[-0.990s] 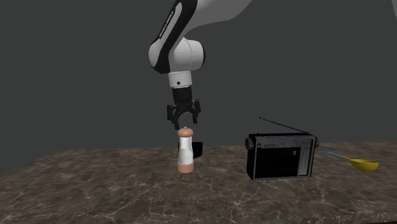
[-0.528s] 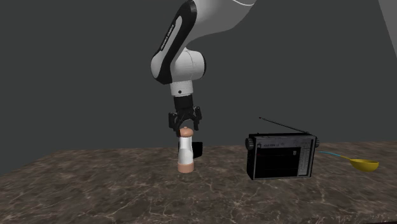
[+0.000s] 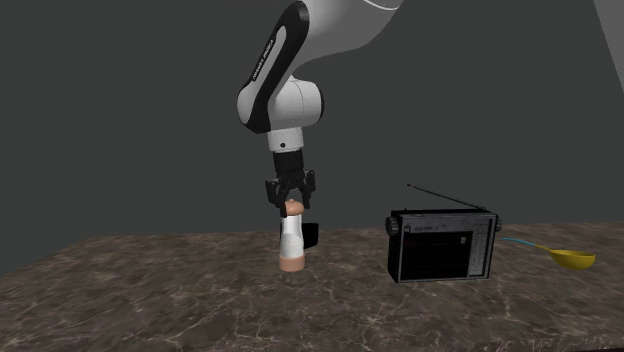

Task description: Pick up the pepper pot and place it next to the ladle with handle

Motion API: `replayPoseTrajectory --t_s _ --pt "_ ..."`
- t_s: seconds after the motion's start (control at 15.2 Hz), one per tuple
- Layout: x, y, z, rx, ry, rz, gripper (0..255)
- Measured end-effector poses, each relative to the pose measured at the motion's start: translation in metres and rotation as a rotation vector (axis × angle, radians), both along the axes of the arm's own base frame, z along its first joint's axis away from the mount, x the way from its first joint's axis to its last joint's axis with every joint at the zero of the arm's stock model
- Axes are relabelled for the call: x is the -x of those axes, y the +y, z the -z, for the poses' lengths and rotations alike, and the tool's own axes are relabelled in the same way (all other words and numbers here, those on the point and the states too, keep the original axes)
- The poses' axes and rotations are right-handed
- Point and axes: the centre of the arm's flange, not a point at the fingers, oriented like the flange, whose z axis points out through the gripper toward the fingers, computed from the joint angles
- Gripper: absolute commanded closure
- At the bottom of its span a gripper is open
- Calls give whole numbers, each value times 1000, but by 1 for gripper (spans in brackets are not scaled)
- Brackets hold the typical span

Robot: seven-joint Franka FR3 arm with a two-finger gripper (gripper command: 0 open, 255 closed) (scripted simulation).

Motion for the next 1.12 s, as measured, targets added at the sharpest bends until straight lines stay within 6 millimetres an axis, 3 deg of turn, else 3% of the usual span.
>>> replayPoseTrajectory --t_s 0.66,1.12 --pt "0 0 -2 0 1 0 255" --pt "0 1 -35 0 1 0 255"
